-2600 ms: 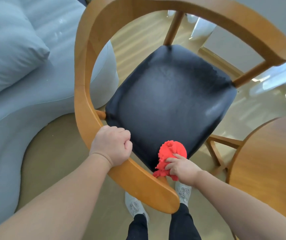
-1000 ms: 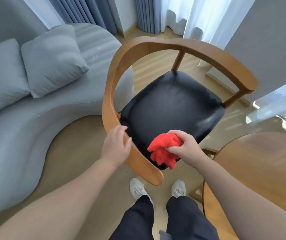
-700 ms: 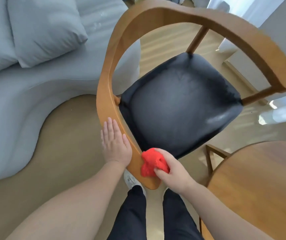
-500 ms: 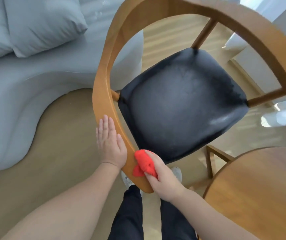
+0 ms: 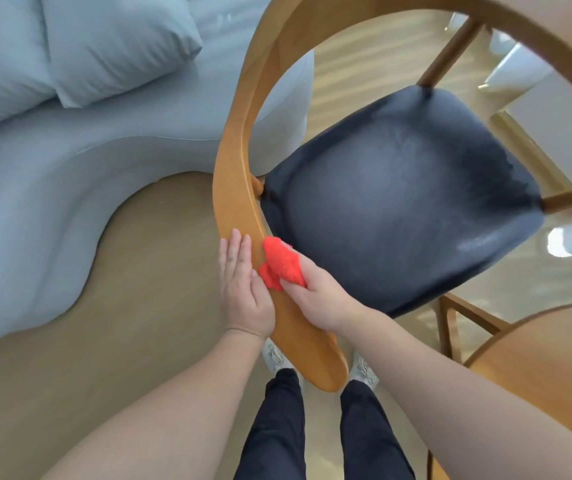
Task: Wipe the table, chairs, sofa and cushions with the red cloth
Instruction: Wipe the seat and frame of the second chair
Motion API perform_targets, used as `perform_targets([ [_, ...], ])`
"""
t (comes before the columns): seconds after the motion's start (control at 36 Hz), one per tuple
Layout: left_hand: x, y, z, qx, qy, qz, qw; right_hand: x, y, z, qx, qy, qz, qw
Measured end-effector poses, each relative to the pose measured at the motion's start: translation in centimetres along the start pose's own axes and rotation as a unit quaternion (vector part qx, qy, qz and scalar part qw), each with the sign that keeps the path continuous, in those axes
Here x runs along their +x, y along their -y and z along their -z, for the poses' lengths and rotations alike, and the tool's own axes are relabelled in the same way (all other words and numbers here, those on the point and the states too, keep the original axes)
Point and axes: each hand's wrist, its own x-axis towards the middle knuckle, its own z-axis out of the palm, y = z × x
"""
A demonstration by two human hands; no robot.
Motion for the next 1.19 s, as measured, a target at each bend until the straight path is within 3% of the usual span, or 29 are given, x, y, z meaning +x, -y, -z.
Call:
perform_targets([
  [0.19, 1.0, -0.8, 0.7, 0.050, 0.036, 0.010, 0.998, -8.1, -3.5, 1.5, -0.045, 0.067, -0.041, 0.996],
  [0.36, 9.7, -0.3, 1.4, 0.162, 0.034, 0.023, 0.986, -8.4, -3.1, 1.7, -0.058, 0.063, -0.056, 0.995],
  [0.67, 11.1, 0.8, 0.6, -0.053, -0.029, 0.075, 0.995, 2.9, 1.0, -0.1, -0.041, -0.015, 0.018, 0.999],
  [0.92, 11.3, 1.4, 0.3, -0.098, -0.040, 0.056, 0.993, 11.7, 6.0, 0.9, -0.011, -0.107, 0.040, 0.993],
  [1.19, 11.4, 1.8, 0.1, -0.114, -0.041, 0.061, 0.991, 4.3, 3.3, 0.3, -0.073, -0.027, -0.010, 0.997],
])
